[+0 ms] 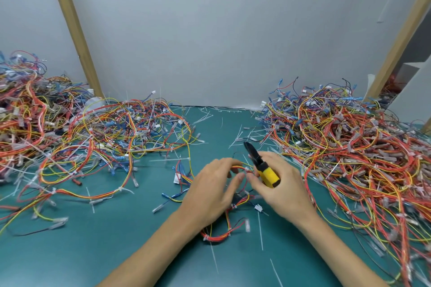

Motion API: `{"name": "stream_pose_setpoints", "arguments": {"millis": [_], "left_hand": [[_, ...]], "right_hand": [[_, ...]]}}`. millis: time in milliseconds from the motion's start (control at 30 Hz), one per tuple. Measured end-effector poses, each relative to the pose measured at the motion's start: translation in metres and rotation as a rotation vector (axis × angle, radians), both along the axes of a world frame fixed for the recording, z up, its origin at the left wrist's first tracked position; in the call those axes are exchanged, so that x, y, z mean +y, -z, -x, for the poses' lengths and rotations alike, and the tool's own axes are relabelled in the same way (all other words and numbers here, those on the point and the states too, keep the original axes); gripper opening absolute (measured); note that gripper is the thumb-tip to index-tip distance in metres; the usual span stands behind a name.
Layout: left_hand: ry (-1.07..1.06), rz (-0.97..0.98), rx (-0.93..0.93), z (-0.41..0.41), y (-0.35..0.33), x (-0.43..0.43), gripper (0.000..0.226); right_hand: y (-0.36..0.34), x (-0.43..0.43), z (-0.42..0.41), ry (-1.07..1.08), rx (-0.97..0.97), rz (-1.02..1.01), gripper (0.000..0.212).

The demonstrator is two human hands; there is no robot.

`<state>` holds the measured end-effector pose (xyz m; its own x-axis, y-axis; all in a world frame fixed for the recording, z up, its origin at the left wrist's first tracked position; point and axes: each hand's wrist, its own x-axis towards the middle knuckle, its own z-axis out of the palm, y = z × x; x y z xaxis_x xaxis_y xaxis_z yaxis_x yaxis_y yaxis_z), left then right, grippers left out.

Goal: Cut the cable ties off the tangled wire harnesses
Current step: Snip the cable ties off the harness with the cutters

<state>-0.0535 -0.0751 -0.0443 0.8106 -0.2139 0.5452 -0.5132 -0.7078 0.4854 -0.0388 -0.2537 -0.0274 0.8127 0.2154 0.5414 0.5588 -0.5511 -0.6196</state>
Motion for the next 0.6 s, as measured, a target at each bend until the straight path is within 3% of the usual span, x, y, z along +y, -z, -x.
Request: {"name": "stream_pose_setpoints", "arguments": {"millis": [200,333,600], "left_hand": [[0.154,0.108,0.008,0.007,-0.005,-0.005,0.042],[0.163,0.148,-0.02,0.008,-0.01,-0.005,0.035],[-0.269,0.484,-0.274,-0.012,-0.02,0.037,0.021]], "right_hand": [[0.004,-0.004,-0.003,0.034,0.057,-0.007,0.021],[0.007,-0.013,-0.01,0.15,0.037,0.029,0.02],[0.003,-0.043,-0.026,0.328,-0.058,-0.112,0.023]]}}
